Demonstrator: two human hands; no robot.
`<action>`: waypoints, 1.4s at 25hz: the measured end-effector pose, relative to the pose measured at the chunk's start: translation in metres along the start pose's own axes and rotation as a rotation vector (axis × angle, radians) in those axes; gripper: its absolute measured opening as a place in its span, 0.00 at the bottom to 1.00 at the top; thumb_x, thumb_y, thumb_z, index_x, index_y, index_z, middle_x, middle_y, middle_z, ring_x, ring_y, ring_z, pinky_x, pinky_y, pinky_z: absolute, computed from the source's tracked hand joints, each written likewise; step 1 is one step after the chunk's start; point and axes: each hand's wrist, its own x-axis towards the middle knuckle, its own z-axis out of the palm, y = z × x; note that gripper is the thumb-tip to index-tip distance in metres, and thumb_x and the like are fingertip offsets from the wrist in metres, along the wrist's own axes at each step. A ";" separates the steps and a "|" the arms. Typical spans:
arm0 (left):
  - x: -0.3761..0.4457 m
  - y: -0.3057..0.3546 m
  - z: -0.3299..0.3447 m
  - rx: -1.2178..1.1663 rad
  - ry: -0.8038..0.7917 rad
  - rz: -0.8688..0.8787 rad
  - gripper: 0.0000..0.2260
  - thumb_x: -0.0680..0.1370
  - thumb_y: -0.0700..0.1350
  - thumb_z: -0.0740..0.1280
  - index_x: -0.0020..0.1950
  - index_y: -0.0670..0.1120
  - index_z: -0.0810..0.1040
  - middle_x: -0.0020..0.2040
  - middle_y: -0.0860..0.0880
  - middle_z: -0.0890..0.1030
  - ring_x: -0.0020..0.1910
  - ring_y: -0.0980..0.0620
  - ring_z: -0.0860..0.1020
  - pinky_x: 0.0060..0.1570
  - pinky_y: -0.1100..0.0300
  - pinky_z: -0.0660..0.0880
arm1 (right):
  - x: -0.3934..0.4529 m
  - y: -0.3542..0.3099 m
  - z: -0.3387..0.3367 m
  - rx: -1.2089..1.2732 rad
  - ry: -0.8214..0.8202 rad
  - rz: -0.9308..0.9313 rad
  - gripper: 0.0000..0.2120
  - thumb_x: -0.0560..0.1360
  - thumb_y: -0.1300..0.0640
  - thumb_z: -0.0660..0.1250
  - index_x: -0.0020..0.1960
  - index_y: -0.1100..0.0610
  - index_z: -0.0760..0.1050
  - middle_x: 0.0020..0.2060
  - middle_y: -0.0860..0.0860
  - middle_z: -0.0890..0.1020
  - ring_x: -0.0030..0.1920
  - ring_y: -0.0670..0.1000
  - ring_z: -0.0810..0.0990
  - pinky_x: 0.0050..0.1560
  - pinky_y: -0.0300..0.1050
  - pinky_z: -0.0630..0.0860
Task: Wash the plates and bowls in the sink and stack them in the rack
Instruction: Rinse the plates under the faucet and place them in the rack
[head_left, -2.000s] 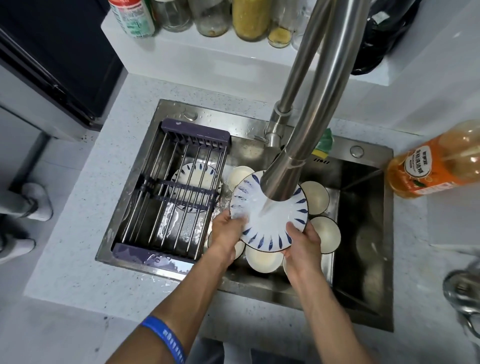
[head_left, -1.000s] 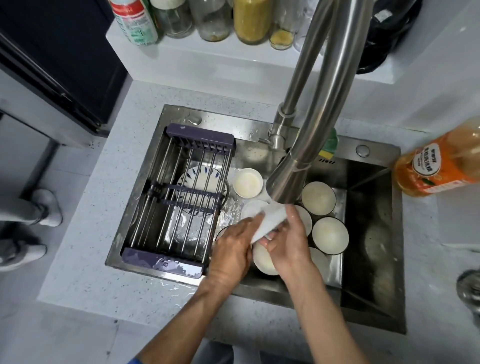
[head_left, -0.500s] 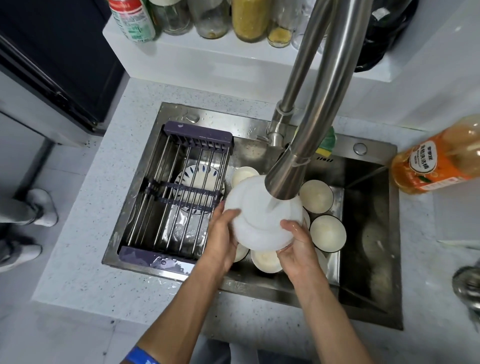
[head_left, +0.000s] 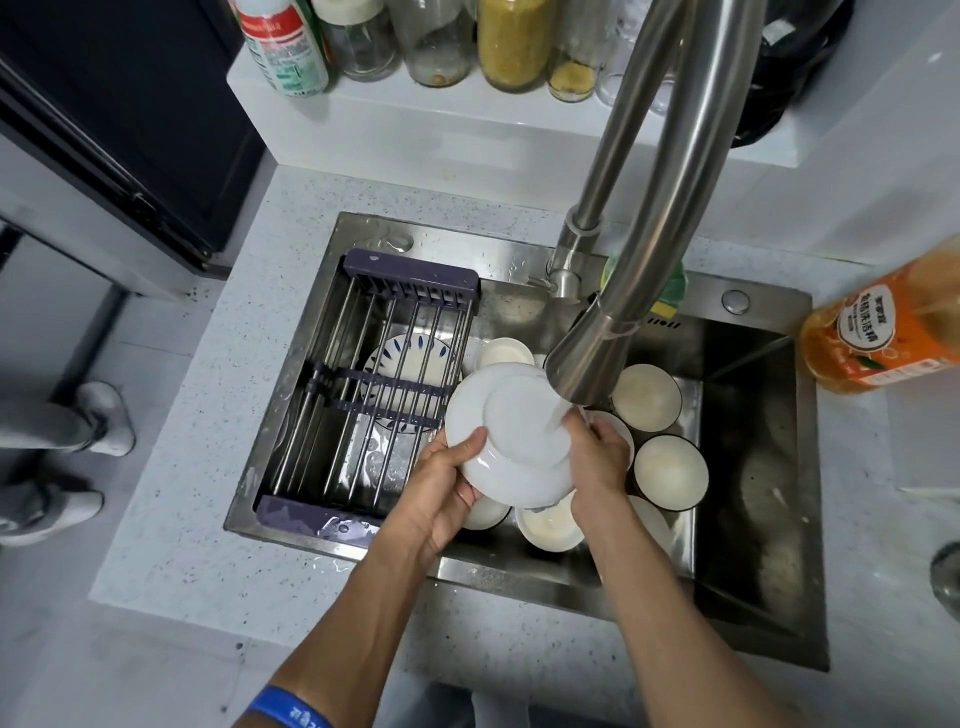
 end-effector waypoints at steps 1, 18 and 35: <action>0.001 -0.005 0.004 0.029 -0.005 0.031 0.20 0.73 0.37 0.70 0.64 0.42 0.77 0.58 0.41 0.83 0.53 0.45 0.83 0.45 0.52 0.83 | 0.000 0.002 -0.002 -0.030 -0.013 -0.020 0.11 0.78 0.48 0.68 0.48 0.58 0.77 0.41 0.49 0.80 0.43 0.51 0.76 0.41 0.43 0.73; 0.013 -0.022 0.010 0.171 0.155 0.021 0.20 0.76 0.34 0.66 0.67 0.46 0.75 0.62 0.42 0.82 0.55 0.46 0.81 0.52 0.48 0.80 | -0.021 -0.011 -0.046 0.084 -0.244 -0.075 0.19 0.79 0.66 0.61 0.60 0.45 0.76 0.54 0.46 0.84 0.51 0.50 0.84 0.40 0.51 0.83; -0.016 0.012 0.013 0.631 0.242 0.253 0.22 0.80 0.32 0.63 0.64 0.59 0.71 0.55 0.55 0.80 0.56 0.54 0.79 0.55 0.56 0.78 | -0.011 0.020 -0.002 0.025 -0.177 0.131 0.04 0.79 0.54 0.67 0.48 0.54 0.78 0.42 0.52 0.85 0.42 0.53 0.84 0.32 0.47 0.80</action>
